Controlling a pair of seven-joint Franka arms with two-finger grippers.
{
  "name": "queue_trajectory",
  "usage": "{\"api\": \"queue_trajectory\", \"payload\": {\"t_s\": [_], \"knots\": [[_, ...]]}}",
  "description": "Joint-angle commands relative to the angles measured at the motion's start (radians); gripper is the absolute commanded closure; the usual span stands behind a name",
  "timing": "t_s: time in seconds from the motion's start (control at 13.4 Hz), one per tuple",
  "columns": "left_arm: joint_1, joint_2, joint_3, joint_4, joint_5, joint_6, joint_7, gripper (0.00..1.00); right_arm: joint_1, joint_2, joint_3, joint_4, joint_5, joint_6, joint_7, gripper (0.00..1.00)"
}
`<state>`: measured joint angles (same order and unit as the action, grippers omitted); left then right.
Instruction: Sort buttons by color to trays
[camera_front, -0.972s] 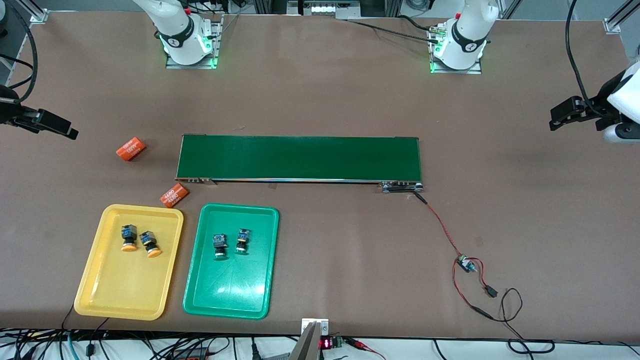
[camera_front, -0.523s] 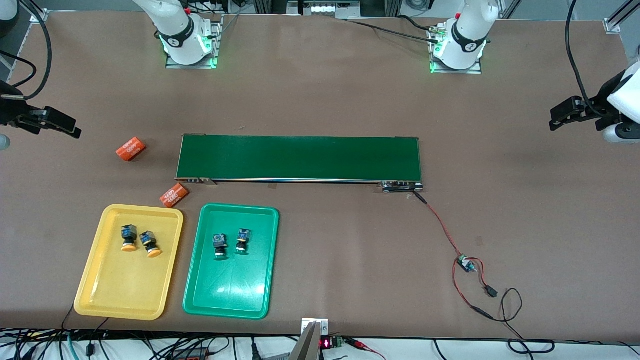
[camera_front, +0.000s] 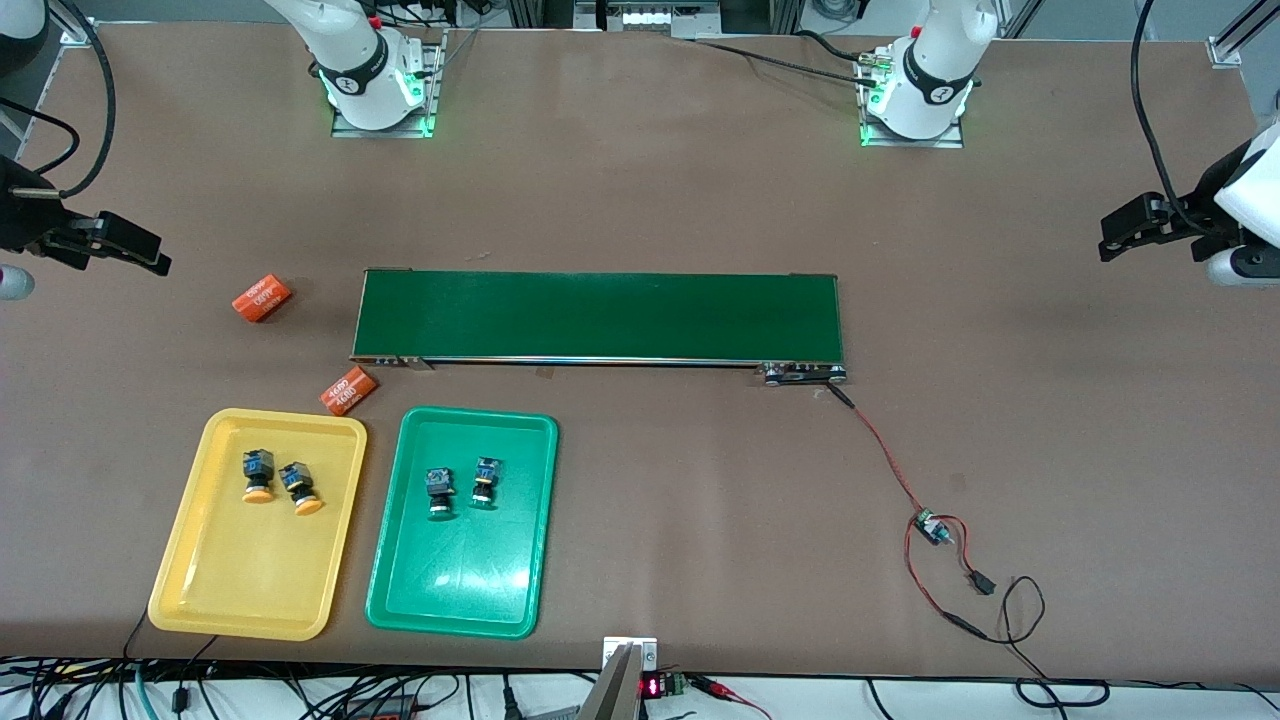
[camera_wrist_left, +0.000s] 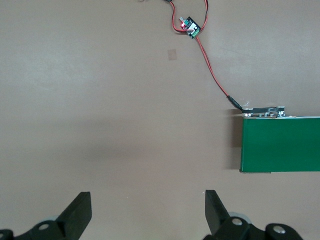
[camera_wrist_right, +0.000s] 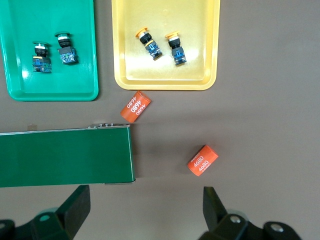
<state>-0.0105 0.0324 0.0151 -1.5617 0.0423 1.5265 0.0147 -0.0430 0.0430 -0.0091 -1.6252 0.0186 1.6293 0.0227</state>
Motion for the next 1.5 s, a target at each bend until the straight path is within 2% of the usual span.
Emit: {"api": "queue_trajectory", "payload": {"t_s": [0.0, 0.67, 1.05, 1.2, 1.42], "knots": [[0.001, 0.0, 0.002, 0.018, -0.013, -0.022, -0.002, 0.0, 0.014, -0.003, 0.012, 0.015, -0.011, -0.017, -0.007, 0.0], [0.001, 0.0, 0.002, 0.018, -0.013, -0.02, -0.002, 0.0, 0.041, 0.0, 0.026, 0.015, -0.005, -0.016, -0.007, 0.0], [0.001, 0.0, 0.002, 0.018, -0.013, -0.02, -0.002, 0.0, 0.086, 0.001, 0.011, 0.015, -0.005, -0.017, -0.01, 0.0], [0.001, 0.0, 0.002, 0.018, -0.013, -0.02, -0.002, 0.0, 0.139, 0.001, -0.038, 0.015, -0.003, -0.017, -0.03, 0.0], [0.001, 0.0, 0.002, 0.018, -0.013, -0.02, -0.002, 0.0, 0.144, 0.003, -0.041, 0.015, -0.003, -0.016, -0.041, 0.0]]}}
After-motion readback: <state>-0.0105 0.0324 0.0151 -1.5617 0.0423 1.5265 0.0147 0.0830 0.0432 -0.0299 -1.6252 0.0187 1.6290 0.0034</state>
